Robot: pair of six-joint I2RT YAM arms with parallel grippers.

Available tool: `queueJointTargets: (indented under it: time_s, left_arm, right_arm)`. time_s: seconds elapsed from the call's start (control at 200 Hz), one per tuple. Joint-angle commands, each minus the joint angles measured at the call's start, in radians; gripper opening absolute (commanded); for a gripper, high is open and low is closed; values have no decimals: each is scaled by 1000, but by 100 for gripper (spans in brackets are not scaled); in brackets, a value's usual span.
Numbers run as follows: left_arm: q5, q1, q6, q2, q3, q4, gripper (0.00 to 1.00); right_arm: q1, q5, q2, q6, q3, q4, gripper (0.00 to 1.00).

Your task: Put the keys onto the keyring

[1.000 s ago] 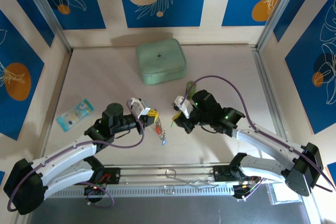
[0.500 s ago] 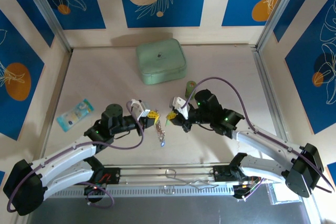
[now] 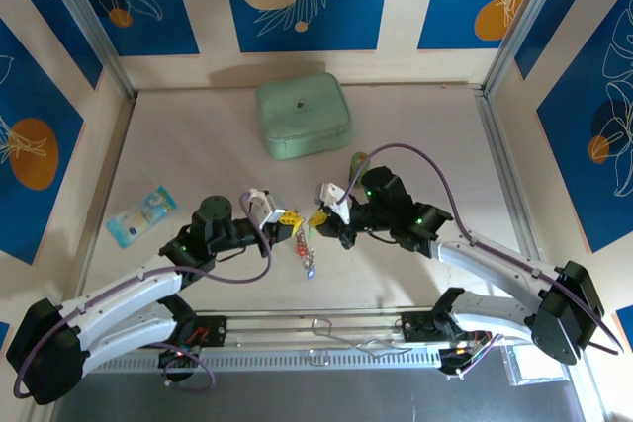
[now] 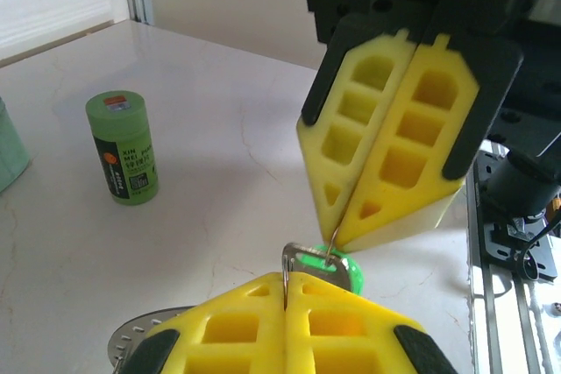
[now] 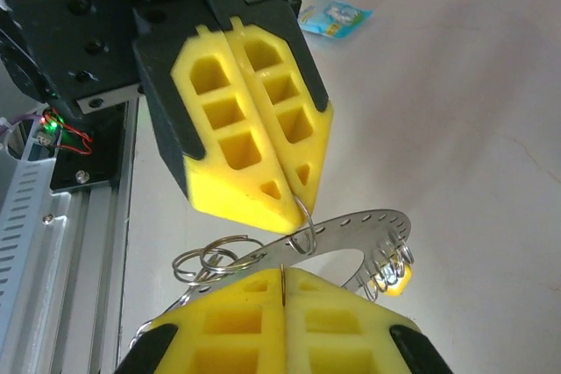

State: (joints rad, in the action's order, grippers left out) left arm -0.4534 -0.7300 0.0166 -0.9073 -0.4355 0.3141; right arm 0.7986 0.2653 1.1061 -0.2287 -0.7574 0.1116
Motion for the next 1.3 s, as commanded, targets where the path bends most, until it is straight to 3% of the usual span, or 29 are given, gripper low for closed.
queueJointTargets:
  time_s: [0.0,0.57,1.05,1.29]
  left_arm:
    - [-41,-9,-26,-4,-6,65,0]
    - [-48,-11,-30,-12,-12,62,0]
    - [-49,-11,-29,-13,-17,69,0]
    - [-31,-11,-49,-9,-19,54,0]
  right_arm:
    - [11,-4,4,-2,-40,-30,0]
    - [27,-27,30,5,-54,-57,0]
    - [35,-179,54,20,-68,-3,0]
    - [36,-251,54,116,-82,-7,0]
